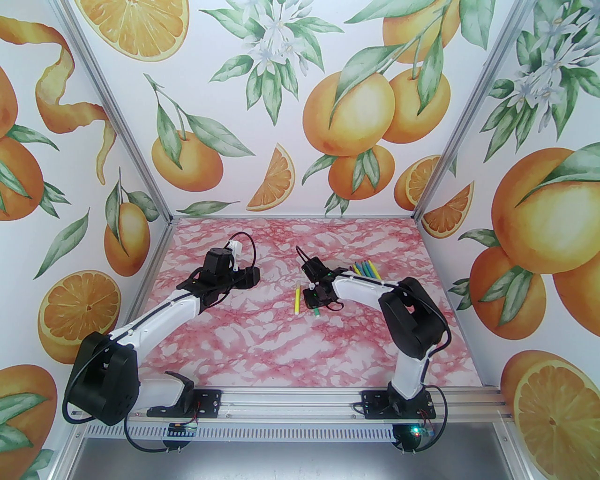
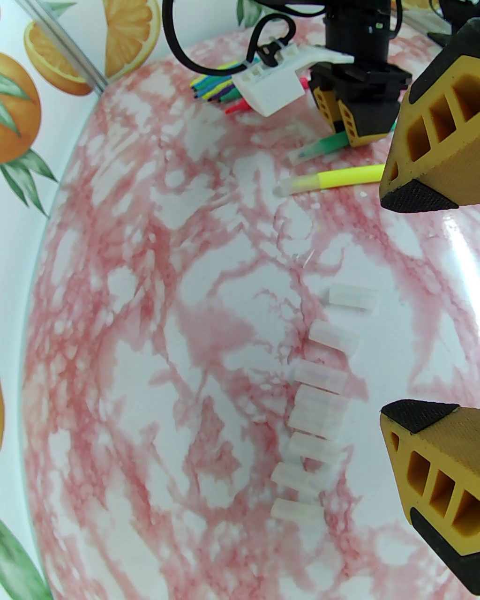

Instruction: Open the pen caps

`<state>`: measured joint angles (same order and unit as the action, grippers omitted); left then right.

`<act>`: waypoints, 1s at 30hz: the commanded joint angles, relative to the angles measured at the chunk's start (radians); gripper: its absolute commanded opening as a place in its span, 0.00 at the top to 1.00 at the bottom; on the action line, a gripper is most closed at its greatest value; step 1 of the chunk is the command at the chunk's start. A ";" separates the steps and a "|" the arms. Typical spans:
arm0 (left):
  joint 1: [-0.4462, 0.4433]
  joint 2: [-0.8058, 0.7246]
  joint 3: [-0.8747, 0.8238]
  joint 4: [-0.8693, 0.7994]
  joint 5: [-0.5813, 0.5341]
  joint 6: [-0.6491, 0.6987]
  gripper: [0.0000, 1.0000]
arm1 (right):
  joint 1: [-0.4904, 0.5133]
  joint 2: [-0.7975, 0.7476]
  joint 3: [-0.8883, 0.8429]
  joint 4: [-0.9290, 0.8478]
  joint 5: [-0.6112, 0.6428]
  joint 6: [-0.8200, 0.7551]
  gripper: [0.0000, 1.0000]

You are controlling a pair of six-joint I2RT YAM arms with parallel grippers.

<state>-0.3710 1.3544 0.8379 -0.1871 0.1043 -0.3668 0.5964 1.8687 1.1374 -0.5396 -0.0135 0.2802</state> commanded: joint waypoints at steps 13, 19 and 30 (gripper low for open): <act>0.008 -0.001 0.001 0.024 0.006 -0.004 0.30 | -0.026 0.098 0.007 -0.112 0.018 -0.029 0.72; 0.007 0.002 0.004 0.025 0.008 -0.003 0.30 | -0.026 0.101 0.016 -0.114 0.021 -0.029 0.76; 0.007 0.040 0.003 0.067 0.062 -0.032 0.30 | -0.026 0.068 0.015 -0.111 0.014 -0.043 0.85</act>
<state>-0.3698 1.3769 0.8379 -0.1726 0.1303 -0.3759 0.5838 1.8938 1.1851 -0.5957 -0.0338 0.2558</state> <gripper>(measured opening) 0.699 0.187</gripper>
